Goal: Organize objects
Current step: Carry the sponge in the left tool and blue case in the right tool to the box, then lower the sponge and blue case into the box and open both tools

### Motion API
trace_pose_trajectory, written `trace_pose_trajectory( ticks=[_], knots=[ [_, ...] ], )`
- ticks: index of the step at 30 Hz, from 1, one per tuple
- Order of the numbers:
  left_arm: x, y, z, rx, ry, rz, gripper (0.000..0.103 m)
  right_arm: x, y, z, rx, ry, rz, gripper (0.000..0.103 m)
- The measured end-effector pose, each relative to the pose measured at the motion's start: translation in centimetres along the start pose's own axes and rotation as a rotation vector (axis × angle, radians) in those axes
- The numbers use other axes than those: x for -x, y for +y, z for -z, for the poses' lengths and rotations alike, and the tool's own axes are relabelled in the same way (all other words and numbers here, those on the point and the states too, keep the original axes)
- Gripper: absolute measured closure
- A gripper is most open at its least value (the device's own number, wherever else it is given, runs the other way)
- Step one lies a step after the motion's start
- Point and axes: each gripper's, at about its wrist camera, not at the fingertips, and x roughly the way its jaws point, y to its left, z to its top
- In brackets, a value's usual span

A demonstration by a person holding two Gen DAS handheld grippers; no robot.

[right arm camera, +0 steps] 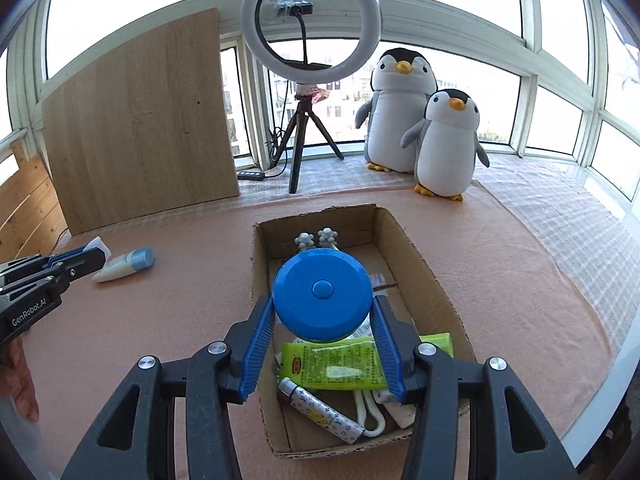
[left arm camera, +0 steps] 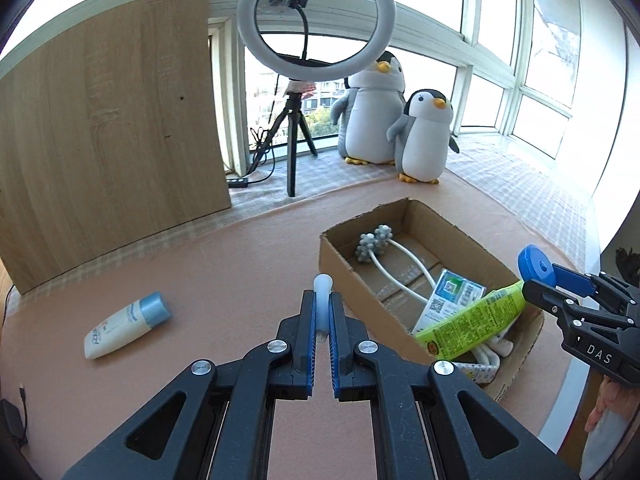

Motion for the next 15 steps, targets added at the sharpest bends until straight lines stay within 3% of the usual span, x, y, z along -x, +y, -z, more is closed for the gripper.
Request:
trace_pose_trajectory(
  ticks=[7,15],
  knots=[
    [-3.1,-5.7,-1.4,-0.068,0.008,0.091,0.097,1.0,-5.3,1.6,-0.069,0.017,0.081,0.058],
    [-5.1,-8.7,-2.2,-0.108,0.023,0.132,0.097,0.6,-6.3,1.7,-0.082,0.013,0.071,0.058]
  ],
)
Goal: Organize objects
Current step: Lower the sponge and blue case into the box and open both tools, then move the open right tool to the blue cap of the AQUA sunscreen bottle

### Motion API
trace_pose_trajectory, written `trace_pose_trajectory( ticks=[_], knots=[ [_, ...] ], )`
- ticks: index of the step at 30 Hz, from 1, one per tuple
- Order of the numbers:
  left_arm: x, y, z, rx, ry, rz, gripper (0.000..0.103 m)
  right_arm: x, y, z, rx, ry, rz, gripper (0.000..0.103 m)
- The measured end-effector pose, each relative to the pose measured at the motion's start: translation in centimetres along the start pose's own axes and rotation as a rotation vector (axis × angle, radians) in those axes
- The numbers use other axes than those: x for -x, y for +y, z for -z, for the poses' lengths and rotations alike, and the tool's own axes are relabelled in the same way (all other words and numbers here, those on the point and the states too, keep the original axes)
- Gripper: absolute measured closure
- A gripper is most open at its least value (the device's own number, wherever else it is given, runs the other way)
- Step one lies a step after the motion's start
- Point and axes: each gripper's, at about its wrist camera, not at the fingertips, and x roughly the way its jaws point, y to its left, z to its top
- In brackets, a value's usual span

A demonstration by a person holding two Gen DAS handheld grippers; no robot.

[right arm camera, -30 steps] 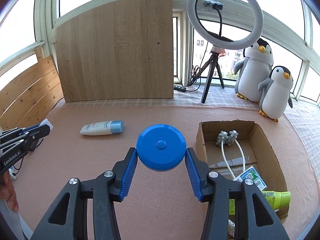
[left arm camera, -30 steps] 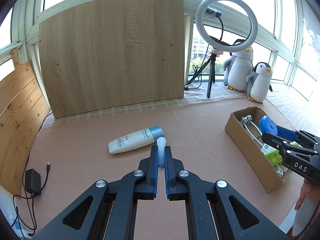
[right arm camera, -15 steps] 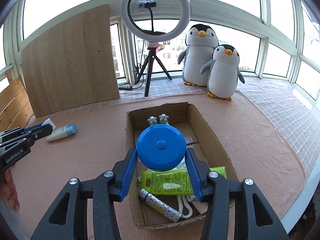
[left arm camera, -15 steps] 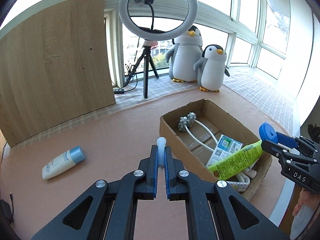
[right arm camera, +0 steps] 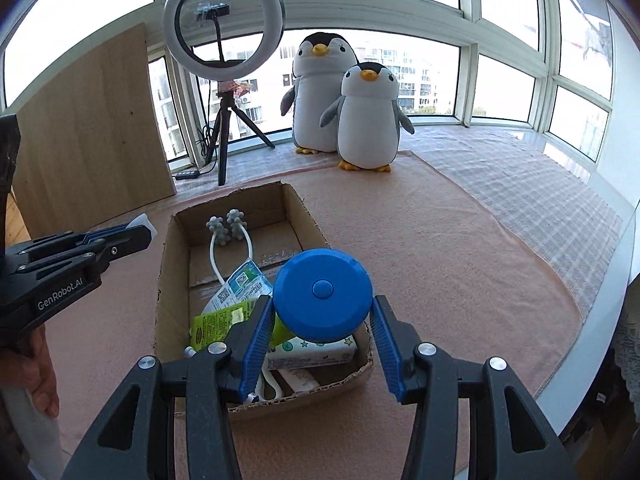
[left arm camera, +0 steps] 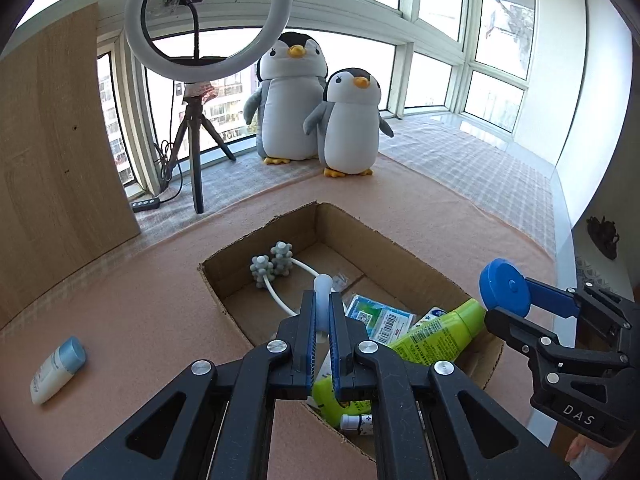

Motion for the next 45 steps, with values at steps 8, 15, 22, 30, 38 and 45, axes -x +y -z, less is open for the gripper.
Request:
trace_pose_trajectory(
  ticks=[8,15,22,30,38,45],
  knots=[
    [-3.1,0.0,-0.8,0.024,0.030,-0.003,0.046,-1.6,0.6,-1.1,0.024,-0.007,-0.027,0.057],
    [-2.6,3.7,0.6,0.088,0.029,-0.097,0.013,-2.8,1.2,-1.0,0.054,0.014,-0.046,0.049],
    [0.4,9.8,3.0,0.176,0.037,-0.183,0.007,-3.2,2.8,-1.9,0.049,0.021,-0.058,0.049],
    [6.8,20.1,8.5,0.367,0.016,-0.323,0.005,-4.7,11.0,-4.4,0.223,0.040,-0.179,0.035],
    [15.4,29.3,17.3,0.588,-0.005,-0.464,0.005,-9.5,24.8,-4.3,0.617,0.187,-0.393,0.026],
    [22.6,32.9,25.0,0.754,-0.024,-0.548,0.005,-15.0,36.6,-1.7,1.202,0.183,-0.517,0.026]
  ],
)
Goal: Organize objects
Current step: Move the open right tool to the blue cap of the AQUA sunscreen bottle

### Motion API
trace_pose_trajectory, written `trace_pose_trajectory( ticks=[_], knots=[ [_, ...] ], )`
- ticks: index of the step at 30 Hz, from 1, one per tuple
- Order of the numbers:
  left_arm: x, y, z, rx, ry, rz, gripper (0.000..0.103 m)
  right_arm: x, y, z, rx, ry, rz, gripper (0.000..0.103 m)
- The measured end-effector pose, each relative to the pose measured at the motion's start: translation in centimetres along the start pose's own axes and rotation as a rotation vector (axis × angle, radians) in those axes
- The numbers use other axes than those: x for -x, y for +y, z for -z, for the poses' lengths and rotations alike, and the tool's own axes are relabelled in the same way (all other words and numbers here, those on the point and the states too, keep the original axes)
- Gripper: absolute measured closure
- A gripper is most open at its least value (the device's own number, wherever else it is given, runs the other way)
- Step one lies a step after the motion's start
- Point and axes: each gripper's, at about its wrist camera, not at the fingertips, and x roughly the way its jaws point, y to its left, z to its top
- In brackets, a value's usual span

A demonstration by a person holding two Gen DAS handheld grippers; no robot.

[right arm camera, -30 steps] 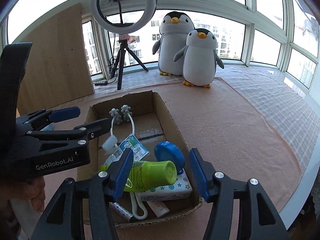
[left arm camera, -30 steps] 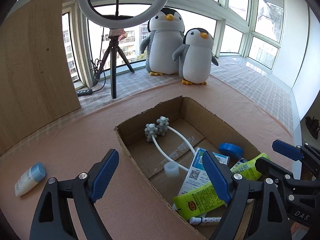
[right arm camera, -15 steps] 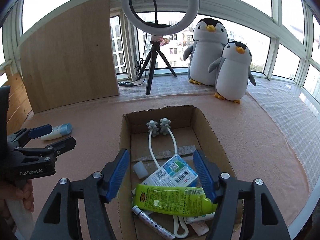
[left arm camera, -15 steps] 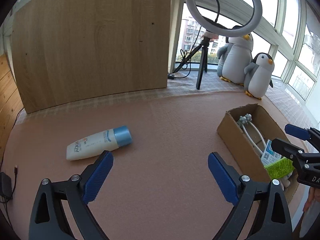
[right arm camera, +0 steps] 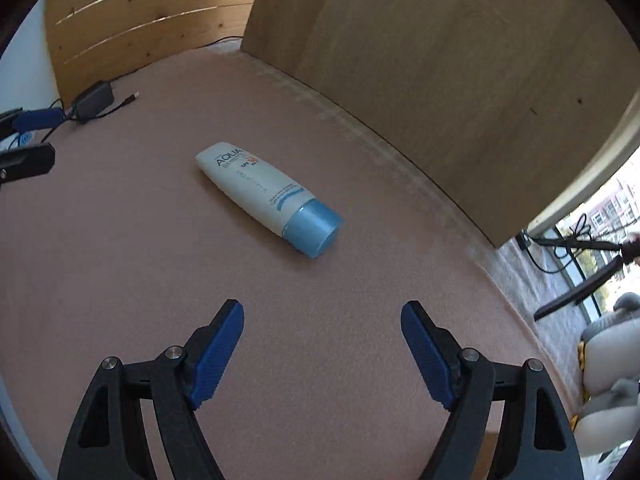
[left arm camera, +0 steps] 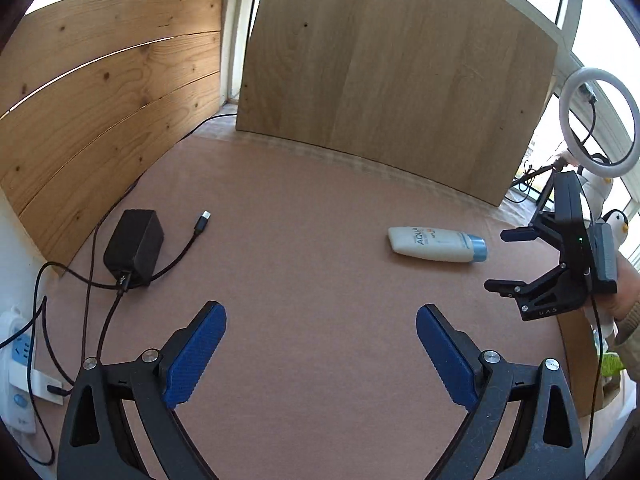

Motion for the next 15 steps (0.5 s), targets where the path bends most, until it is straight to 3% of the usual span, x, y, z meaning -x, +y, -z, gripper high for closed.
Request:
trace_pose_trajectory(
  ticks=[7,13,15],
  knots=[
    [2.0,2.5,2.6,0.006,0.021,-0.031,0.005,-5.1,0.0,-3.5,0.301,0.035,-0.128,0.026],
    [3.2,2.1,3.4,-0.027,0.016,-0.037,0.005,-6.6,-0.5,-5.1,0.300,0.055,-0.258,0.026],
    [3.3,1.9,3.4,-0.025,0.017,-0.034,0.005,-6.6,-0.3,-5.0,0.266,0.077,-0.274,0.034]
  ],
)
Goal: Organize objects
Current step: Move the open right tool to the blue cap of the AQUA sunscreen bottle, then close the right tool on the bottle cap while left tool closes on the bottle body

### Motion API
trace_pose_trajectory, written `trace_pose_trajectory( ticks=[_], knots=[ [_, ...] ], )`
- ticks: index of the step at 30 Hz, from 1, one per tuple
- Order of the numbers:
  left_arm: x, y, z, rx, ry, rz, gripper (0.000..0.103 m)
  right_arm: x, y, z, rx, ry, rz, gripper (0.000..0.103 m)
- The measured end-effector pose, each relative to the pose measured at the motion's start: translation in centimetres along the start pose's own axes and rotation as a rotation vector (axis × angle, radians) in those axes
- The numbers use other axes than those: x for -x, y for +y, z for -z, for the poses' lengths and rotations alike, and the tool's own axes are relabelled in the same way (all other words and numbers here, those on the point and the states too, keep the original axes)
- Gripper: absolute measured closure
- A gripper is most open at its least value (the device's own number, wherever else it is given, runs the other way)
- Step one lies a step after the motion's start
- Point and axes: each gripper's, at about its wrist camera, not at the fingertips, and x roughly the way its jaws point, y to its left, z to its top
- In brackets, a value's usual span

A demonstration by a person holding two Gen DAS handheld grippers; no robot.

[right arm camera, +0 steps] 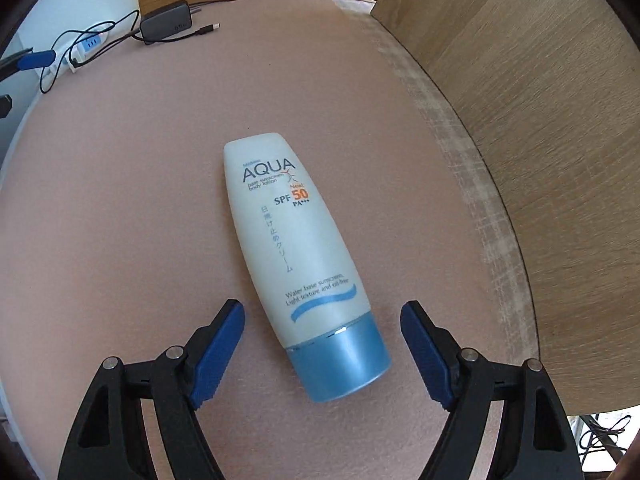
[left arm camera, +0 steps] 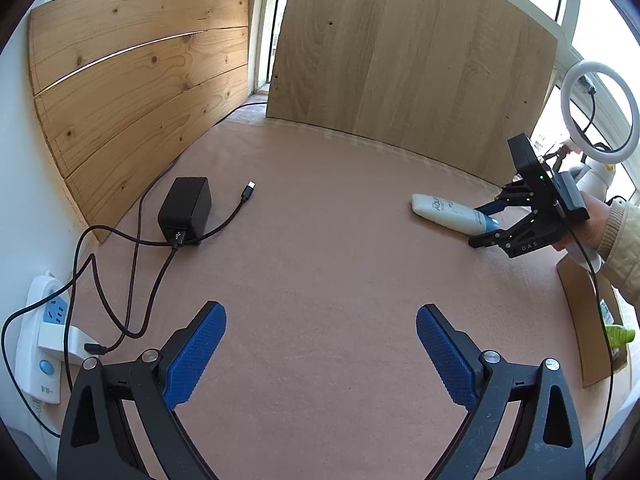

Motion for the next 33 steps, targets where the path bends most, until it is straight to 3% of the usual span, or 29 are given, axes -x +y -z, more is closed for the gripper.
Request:
trace_pose_trajectory(
  ticks=[2,4,10,16,22,30,33],
  knots=[
    [-0.1,-0.3,0.0,0.001,0.006,0.007,0.005,0.2,0.5,0.2,-0.046,0.003,-0.009,0.052],
    [-0.5,-0.7,0.0,0.002,0.017,0.018,0.005,0.5,1.2,0.6,-0.096,-0.002,-0.003,0.061],
    [-2.3,-2.1,0.2,0.056,0.092,0.076,0.005,1.7,5.2,2.8,-0.351,-0.029,0.036,0.061],
    [-5.2,-4.3,1.2,0.139,0.228,0.140,0.005,3.6,14.5,5.8,-0.495,-0.078,0.066,0.061],
    [-6.6,-7.3,2.5,0.090,0.291,0.118,0.005,6.2,22.5,8.3,-0.627,-0.096,0.120,0.061],
    [-8.5,-12.1,3.6,0.071,0.386,0.140,0.005,7.2,25.7,9.7,-0.737,-0.164,0.155,0.060],
    [-9.3,-14.0,3.5,0.047,0.413,0.147,0.005,7.4,26.2,10.0,-0.746,-0.210,0.143,0.053]
  ],
)
